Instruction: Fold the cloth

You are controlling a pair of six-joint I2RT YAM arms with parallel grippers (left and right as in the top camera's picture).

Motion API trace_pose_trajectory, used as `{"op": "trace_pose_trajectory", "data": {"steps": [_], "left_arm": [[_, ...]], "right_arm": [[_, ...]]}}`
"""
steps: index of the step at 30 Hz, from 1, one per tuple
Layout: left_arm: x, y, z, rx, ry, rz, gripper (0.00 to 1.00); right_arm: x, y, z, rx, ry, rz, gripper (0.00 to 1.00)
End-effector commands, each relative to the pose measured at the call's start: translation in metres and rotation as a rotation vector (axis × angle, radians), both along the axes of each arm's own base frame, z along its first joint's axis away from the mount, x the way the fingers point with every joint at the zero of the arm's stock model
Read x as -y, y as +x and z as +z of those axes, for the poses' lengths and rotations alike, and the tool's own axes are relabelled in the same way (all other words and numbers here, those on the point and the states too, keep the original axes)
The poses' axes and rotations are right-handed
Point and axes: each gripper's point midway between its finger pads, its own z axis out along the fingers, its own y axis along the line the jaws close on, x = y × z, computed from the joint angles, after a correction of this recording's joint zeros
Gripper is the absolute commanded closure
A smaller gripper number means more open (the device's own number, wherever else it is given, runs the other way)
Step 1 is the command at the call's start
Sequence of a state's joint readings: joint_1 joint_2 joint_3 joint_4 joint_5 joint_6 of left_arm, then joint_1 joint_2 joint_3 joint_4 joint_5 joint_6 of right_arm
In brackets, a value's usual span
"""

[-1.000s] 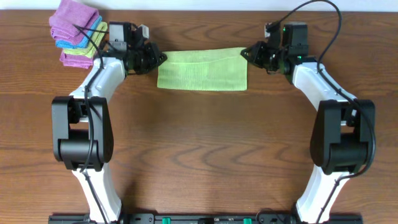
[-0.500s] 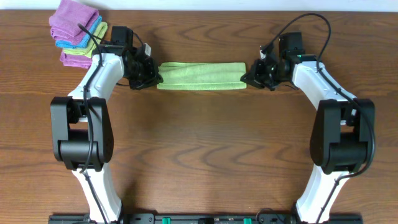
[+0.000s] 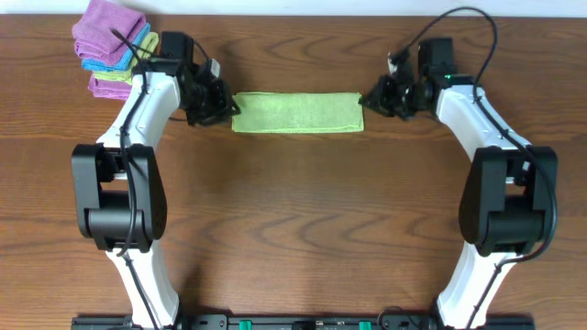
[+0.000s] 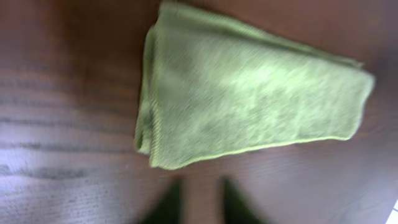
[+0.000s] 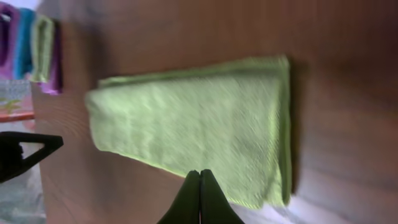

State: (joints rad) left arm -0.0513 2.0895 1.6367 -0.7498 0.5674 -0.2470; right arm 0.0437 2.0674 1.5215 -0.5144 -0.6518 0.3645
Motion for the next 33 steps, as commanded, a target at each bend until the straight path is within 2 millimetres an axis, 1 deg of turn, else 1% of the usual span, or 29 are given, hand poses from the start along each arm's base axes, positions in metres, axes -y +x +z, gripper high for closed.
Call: {"op": "trace_pose_trajectory", "data": {"steps": [1,3,5,8,13,17,21,22,26,30,32,33], "left_arm": [[0.002,0.006,0.002,0.038,0.059,-0.025,0.94],[-0.003,0.007,-0.005,0.046,0.165,-0.019,0.94],[-0.008,0.009,-0.011,0.06,0.273,-0.007,0.94],[-0.003,0.015,-0.018,0.084,0.354,0.006,0.94],[0.01,0.025,-0.033,0.101,0.36,0.021,0.94],[0.009,0.026,-0.048,0.074,0.362,0.043,0.94],[0.009,0.023,-0.062,0.046,0.368,0.037,0.94],[0.009,0.022,-0.064,0.041,0.369,0.036,0.94],[0.009,0.02,-0.068,0.028,0.373,0.033,0.94],[0.007,0.01,-0.071,-0.014,0.382,0.025,0.94],[0.005,0.003,-0.073,-0.042,0.388,0.02,0.94],[0.004,-0.003,-0.074,-0.066,0.394,0.015,0.94]], "right_arm": [[-0.01,0.011,0.039,0.156,-0.064,0.064,0.99],[-0.009,0.014,0.034,0.162,-0.155,0.035,0.98],[-0.009,0.012,0.023,0.146,-0.233,0.02,0.98],[-0.012,0.011,0.009,0.134,-0.344,0.005,0.98],[-0.016,0.007,-0.016,0.11,-0.479,-0.001,0.99],[-0.015,0.005,-0.034,0.084,-0.533,-0.003,0.99],[-0.014,0.0,-0.06,0.027,-0.549,0.015,0.98],[-0.013,-0.002,-0.067,0.012,-0.553,0.02,0.99],[-0.012,-0.013,-0.092,-0.057,-0.569,0.043,0.98],[-0.009,-0.027,-0.102,-0.119,-0.584,0.06,0.99],[-0.006,-0.038,-0.104,-0.165,-0.591,0.075,0.99],[-0.005,-0.048,-0.106,-0.206,-0.593,0.088,0.98]]}}
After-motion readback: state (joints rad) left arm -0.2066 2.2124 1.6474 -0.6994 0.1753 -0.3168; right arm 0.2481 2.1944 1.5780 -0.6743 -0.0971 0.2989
